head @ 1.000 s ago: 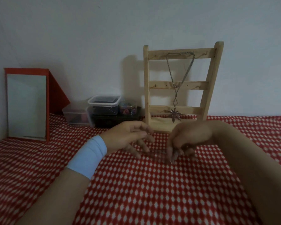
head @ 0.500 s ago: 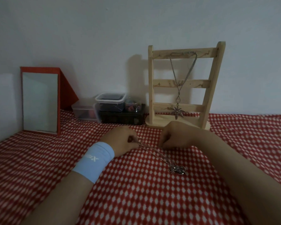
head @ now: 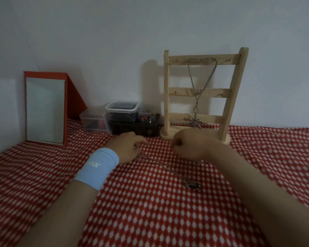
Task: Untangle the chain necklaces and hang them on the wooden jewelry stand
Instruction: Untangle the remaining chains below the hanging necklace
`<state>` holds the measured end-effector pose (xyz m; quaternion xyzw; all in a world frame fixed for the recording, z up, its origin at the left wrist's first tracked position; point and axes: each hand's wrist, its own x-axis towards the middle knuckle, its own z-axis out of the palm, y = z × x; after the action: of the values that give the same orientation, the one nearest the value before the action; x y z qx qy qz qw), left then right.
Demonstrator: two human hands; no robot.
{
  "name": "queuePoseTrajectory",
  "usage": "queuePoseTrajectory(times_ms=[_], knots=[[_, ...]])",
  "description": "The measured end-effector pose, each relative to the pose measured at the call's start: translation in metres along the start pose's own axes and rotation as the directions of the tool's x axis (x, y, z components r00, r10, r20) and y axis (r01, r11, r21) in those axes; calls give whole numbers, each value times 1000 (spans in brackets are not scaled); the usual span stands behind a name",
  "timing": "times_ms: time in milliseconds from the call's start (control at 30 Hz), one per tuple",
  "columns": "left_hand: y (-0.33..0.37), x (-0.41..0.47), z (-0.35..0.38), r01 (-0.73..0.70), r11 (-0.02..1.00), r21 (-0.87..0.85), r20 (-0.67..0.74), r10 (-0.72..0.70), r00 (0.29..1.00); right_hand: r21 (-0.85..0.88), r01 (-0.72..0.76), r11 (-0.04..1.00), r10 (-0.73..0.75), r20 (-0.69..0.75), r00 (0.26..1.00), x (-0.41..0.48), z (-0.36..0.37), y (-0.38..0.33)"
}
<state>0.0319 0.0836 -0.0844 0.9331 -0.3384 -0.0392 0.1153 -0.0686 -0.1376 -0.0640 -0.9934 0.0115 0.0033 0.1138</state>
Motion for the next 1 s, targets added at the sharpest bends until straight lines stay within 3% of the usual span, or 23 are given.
queuePoseTrajectory(times_ms=[67, 167, 267, 400, 500, 600, 633, 700, 733, 800, 867, 900, 1000], knots=[[-3, 3, 2, -44, 999, 29, 38, 43, 998, 130, 60, 990, -59, -13, 998, 0, 19, -20], [-4, 5, 1, -71, 997, -32, 11, 72, 997, 78, 115, 990, -113, -31, 993, 1, 35, -26], [0, 6, 2, -59, 981, -187, -45, 52, 998, 64, 53, 997, -54, 29, 998, 2, 26, -18], [11, 12, -3, -62, 827, -559, -99, 8, 995, -26, -117, 993, 118, 36, 992, 4, 17, -6], [13, 20, -7, -30, 675, -737, -52, -12, 999, 208, -158, 965, 167, -27, 986, 5, 12, 0], [11, 27, -6, 27, 413, -910, 11, -40, 999, 592, -183, 785, 259, -45, 965, 6, 11, -3], [10, 29, -5, 31, 342, -939, 18, -42, 999, 721, -190, 666, 299, -25, 954, 6, 11, -5], [8, 31, -3, 18, 267, -964, 6, -47, 999, 950, -154, 273, 325, 60, 944, 6, 9, -10], [7, 31, -2, 11, 292, -956, -3, -47, 999, 990, -118, 77, 316, 88, 945, 7, 10, -10], [3, 31, -4, 7, 540, -842, -19, -42, 999, 989, -77, -126, 296, 112, 949, 9, 11, -7], [-2, 30, -7, -3, 795, -606, -15, -7, 1000, 982, -82, -169, 295, 130, 947, 11, 13, -3], [-5, 30, -10, -5, 857, -516, -15, -3, 1000, 983, -97, -158, 307, 142, 941, 12, 14, 1], [-15, 31, -16, 9, 874, -486, -100, -66, 993, 990, -130, -62, 373, 144, 916, 16, 17, 11]])
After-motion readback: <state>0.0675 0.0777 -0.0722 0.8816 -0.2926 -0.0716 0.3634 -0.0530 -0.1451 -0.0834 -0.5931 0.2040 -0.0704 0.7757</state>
